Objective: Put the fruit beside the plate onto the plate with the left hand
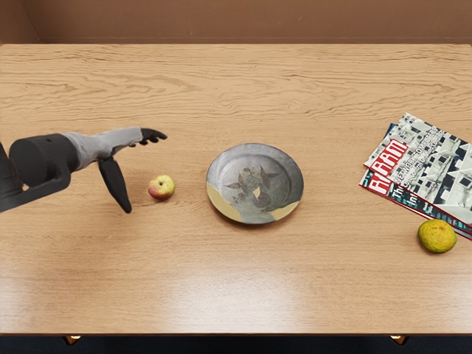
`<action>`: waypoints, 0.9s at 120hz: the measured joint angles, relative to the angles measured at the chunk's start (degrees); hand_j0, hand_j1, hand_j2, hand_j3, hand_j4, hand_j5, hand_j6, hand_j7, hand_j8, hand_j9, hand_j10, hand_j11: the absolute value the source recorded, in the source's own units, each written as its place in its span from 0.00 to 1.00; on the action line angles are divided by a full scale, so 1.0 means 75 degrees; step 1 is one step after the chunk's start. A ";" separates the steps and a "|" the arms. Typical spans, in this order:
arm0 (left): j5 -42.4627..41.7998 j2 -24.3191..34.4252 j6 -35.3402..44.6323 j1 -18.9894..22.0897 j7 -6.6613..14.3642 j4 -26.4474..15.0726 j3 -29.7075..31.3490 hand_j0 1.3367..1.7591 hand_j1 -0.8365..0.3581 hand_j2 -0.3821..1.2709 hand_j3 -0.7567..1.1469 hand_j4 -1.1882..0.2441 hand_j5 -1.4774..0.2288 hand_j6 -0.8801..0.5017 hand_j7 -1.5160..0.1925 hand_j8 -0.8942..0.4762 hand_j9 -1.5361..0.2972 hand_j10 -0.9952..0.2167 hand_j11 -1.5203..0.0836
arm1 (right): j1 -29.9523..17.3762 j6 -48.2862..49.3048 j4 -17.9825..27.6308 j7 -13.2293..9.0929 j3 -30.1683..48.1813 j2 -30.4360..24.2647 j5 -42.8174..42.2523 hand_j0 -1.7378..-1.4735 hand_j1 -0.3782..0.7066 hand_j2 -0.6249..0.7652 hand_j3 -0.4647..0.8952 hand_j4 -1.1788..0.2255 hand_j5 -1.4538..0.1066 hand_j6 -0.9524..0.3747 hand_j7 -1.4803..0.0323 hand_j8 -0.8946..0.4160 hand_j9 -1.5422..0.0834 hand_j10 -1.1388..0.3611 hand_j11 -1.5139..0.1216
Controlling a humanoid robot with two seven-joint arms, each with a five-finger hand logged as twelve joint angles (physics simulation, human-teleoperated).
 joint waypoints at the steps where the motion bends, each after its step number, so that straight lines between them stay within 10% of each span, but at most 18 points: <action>1: 0.0001 -0.0001 -0.0005 -0.0003 0.0000 -0.0001 -0.0001 0.76 0.89 0.24 0.40 0.76 0.79 0.56 0.81 0.57 0.77 0.73 0.87 | 0.0002 0.0001 0.0001 0.0000 0.0000 0.0000 0.0000 0.30 0.03 0.45 0.34 0.84 0.93 0.72 0.98 0.68 0.95 0.76 0.93; 108: 0.1354 -0.1415 0.1835 0.0535 0.0000 0.0996 0.0783 0.76 0.86 0.25 0.40 0.74 0.77 0.54 0.79 0.55 0.75 0.71 0.84 | 0.0083 0.0053 0.0023 -0.0003 0.0007 0.0000 0.0000 0.30 0.03 0.45 0.34 0.84 0.93 0.72 0.98 0.68 0.95 0.76 0.93</action>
